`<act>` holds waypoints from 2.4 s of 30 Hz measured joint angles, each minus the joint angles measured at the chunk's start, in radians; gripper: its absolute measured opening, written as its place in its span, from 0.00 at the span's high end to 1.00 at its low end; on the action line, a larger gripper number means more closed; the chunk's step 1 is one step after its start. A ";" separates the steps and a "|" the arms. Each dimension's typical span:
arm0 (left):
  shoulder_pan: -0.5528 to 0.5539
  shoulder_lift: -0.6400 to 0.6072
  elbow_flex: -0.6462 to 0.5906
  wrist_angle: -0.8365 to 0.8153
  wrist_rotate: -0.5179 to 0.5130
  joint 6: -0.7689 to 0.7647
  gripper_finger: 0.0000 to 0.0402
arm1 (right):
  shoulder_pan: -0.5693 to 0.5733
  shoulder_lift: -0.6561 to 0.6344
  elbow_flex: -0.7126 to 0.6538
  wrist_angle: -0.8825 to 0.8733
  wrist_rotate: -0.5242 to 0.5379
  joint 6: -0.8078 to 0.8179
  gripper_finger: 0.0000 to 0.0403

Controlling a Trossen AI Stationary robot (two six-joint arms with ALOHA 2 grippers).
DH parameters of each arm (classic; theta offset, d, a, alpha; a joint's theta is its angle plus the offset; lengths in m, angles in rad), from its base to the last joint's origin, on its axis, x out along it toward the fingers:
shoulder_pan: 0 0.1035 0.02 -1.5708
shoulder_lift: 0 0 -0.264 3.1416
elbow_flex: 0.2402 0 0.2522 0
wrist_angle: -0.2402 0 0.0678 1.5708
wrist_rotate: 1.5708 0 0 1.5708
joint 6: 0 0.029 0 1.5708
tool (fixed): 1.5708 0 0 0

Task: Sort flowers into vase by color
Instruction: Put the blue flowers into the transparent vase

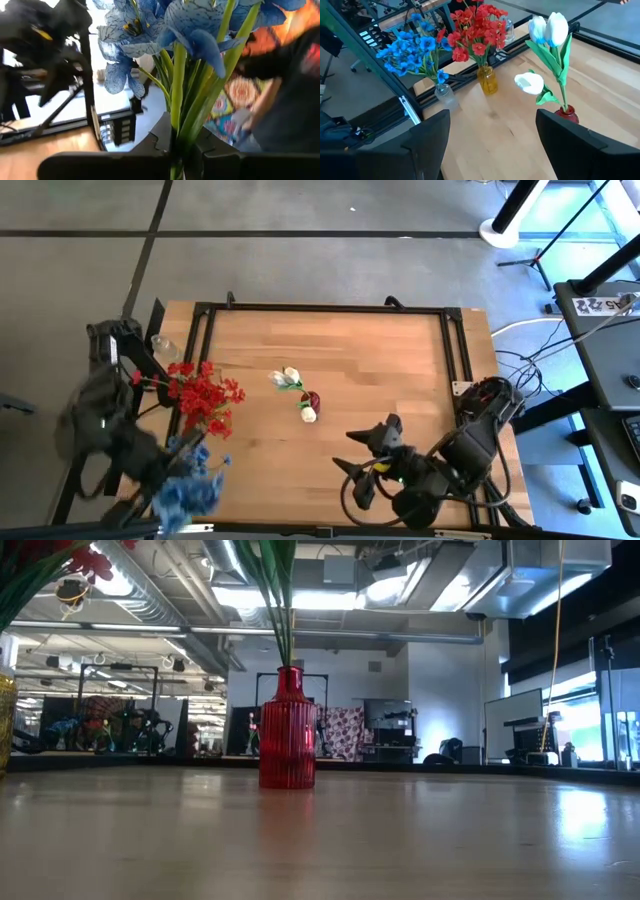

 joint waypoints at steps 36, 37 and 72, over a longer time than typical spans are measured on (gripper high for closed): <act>-0.343 -0.160 -0.001 -0.167 -0.323 -0.098 0.97 | -0.067 0.004 0.000 -0.003 -0.053 0.000 0.26; -0.344 -0.160 -0.001 -0.162 -0.311 -0.104 0.97 | -0.067 0.004 0.000 -0.003 -0.053 -0.008 0.26; -0.474 -0.254 -0.179 -0.471 -0.506 -0.401 0.97 | -0.067 0.008 0.000 0.002 -0.175 0.051 0.26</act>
